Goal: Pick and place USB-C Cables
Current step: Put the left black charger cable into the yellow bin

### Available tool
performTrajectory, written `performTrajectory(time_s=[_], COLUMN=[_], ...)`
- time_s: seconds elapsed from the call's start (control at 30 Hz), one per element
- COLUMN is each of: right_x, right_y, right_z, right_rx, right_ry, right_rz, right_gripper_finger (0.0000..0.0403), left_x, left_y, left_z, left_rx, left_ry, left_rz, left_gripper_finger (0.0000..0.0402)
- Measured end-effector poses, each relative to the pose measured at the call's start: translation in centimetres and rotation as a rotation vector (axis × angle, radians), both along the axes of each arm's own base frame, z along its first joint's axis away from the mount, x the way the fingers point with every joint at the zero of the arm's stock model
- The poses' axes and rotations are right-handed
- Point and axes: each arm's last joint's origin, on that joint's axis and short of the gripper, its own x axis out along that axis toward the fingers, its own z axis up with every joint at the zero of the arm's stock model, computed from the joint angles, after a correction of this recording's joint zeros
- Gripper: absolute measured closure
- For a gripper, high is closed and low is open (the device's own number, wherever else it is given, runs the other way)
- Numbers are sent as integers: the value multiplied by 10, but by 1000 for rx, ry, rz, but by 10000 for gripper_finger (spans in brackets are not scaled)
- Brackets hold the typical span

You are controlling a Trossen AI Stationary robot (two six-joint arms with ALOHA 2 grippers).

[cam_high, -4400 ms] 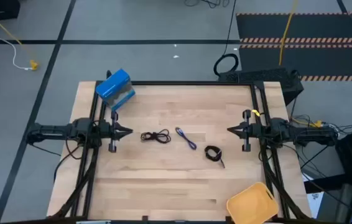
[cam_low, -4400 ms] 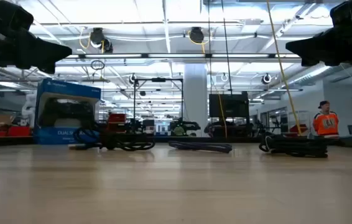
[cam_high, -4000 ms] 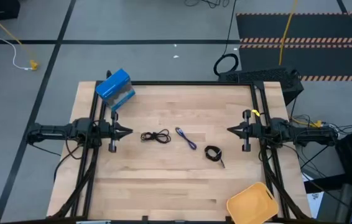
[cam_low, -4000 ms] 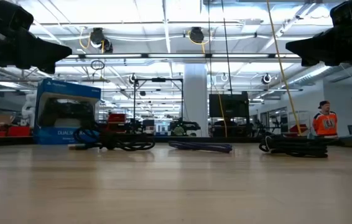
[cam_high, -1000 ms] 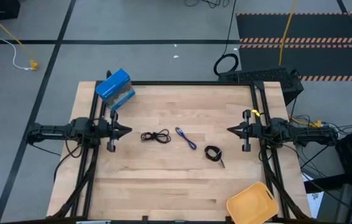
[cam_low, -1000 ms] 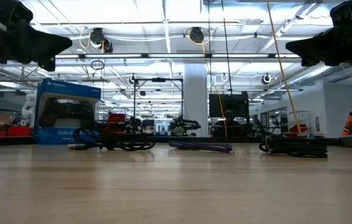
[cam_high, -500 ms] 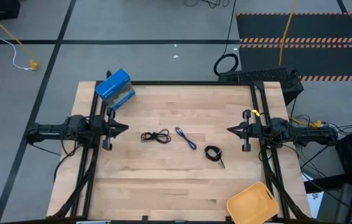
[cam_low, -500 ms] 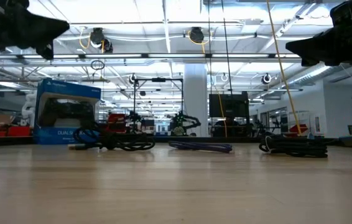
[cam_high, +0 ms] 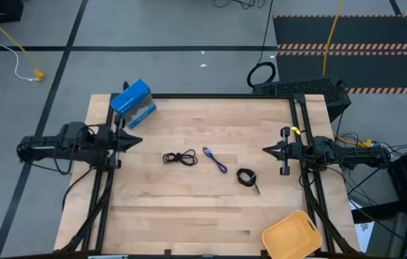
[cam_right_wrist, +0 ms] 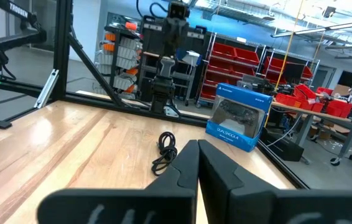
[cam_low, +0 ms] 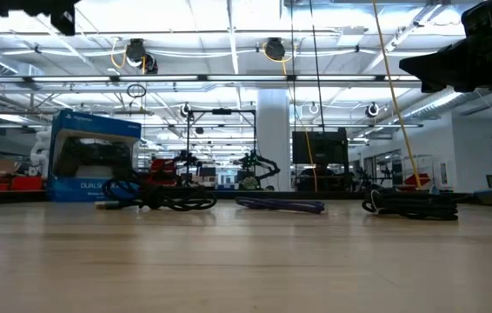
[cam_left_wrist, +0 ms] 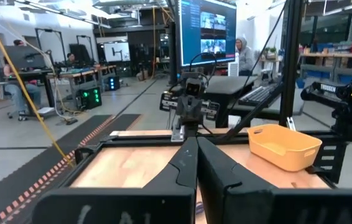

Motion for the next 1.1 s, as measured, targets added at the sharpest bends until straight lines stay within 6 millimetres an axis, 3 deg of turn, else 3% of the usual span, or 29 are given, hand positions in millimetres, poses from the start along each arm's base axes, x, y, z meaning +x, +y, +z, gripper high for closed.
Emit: performTrajectory(time_s=[0.4, 0.83, 1.1], right_x=[0, 0, 0], right_y=[0, 0, 0], right_z=[0, 0, 0], right_rx=[15, 55, 53], right_ry=[-1, -2, -2], right_rz=[1, 5, 5], right_gripper_finger=[403, 403, 403], left_x=[22, 33, 45], left_y=[-1, -1, -1], left_z=[57, 131, 161], left_rx=[41, 65, 72], left_ry=[123, 294, 458], left_rz=[0, -1, 3], left_gripper_finger=[394, 398, 397])
